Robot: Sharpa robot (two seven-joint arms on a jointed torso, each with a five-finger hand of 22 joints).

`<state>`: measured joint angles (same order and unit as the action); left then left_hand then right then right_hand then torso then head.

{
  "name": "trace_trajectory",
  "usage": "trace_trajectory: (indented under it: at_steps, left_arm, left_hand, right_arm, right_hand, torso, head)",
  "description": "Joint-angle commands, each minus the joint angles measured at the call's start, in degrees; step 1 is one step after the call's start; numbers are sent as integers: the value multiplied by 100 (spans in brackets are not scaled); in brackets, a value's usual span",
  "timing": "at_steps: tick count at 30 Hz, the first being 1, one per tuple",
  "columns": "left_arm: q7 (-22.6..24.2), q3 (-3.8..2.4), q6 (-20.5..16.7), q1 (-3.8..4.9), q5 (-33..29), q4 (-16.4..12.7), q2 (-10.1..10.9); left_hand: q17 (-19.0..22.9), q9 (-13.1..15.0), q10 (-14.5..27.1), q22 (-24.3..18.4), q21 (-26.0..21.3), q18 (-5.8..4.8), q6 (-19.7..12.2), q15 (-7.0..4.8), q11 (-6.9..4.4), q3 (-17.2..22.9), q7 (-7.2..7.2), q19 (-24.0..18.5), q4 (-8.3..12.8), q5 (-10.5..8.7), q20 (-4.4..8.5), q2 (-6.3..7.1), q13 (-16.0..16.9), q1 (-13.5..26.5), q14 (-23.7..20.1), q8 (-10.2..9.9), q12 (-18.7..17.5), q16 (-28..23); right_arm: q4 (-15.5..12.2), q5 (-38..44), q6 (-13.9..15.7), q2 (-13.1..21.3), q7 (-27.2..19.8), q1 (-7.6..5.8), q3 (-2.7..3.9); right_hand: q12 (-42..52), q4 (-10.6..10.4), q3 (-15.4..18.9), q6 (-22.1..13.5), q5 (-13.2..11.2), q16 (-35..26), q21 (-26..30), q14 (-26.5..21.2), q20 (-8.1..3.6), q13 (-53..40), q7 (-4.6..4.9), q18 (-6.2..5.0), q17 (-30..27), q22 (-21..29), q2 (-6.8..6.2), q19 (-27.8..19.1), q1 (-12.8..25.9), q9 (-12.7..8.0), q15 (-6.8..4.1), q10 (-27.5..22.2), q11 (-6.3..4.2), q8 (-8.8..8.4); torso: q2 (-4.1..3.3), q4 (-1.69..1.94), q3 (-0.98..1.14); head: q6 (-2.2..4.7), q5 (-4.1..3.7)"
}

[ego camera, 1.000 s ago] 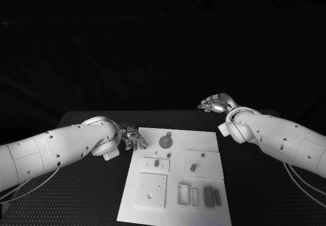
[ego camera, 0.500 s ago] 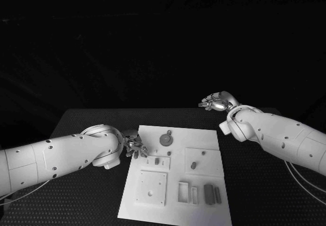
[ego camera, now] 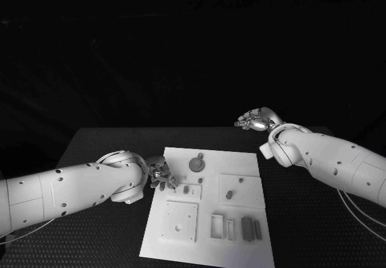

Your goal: Assemble the parts on the task board

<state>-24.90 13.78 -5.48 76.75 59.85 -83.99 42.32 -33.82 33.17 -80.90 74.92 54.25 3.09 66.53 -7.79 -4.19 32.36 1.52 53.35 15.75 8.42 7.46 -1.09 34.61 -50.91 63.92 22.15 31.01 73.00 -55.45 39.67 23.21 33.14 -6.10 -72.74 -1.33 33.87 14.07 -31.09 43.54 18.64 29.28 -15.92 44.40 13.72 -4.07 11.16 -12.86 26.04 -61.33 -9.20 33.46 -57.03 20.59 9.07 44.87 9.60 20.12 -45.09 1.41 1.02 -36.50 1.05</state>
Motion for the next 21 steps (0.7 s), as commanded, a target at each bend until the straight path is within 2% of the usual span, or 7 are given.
trace_trajectory:
  at_steps: [1,7,16,21]
  left_arm:
    - [-25,-2,-89,-24,120,6,-42]
    - [-16,-3,-76,-75,268,84,-103]
    - [-29,-3,35,-126,419,161,-187]
    - [-34,-3,47,-140,457,182,-189]
  left_hand:
    - [-7,373,-89,98,23,-64,73,-101,-35,21,-14,30,7,41,582,-69,6,7,95,56,24,24]
    - [-7,374,-90,98,24,-64,74,-101,-35,22,-15,31,7,44,583,-69,7,9,96,56,25,24]
    - [-6,374,-91,100,27,-64,76,-102,-36,23,-15,34,6,51,585,-69,10,12,98,53,25,24]
    - [-6,375,-91,100,28,-64,77,-103,-36,24,-15,36,6,53,586,-68,11,15,99,51,24,24]
  right_arm:
    - [-16,86,-163,-3,-62,2,0]
    - [-38,96,-183,-4,-68,2,0]
    - [-43,97,-187,-5,-71,2,0]
    - [-61,97,-192,0,-70,2,0]
  right_hand:
    - [-54,0,-38,-54,7,-40,92,44,10,17,-5,-23,-49,76,23,59,25,-10,0,58,-7,38]
    - [-154,9,-49,-66,8,-93,269,126,51,22,-19,-102,-135,254,41,213,35,-20,-14,86,-15,59]
    - [-176,11,-42,-71,8,-109,308,135,61,22,-13,-114,-154,287,38,238,39,-24,-8,97,-10,62]
    - [-186,12,-39,-72,7,-115,325,139,66,22,-11,-119,-163,301,38,248,39,-25,-5,102,-9,63]
  torso:
    - [-3,-5,-3]
    - [-3,-7,-3]
    - [-2,-5,1]
    - [0,-3,-3]
  head:
    - [-3,1]
    - [2,-11]
    - [-21,-21]
    - [-31,-28]
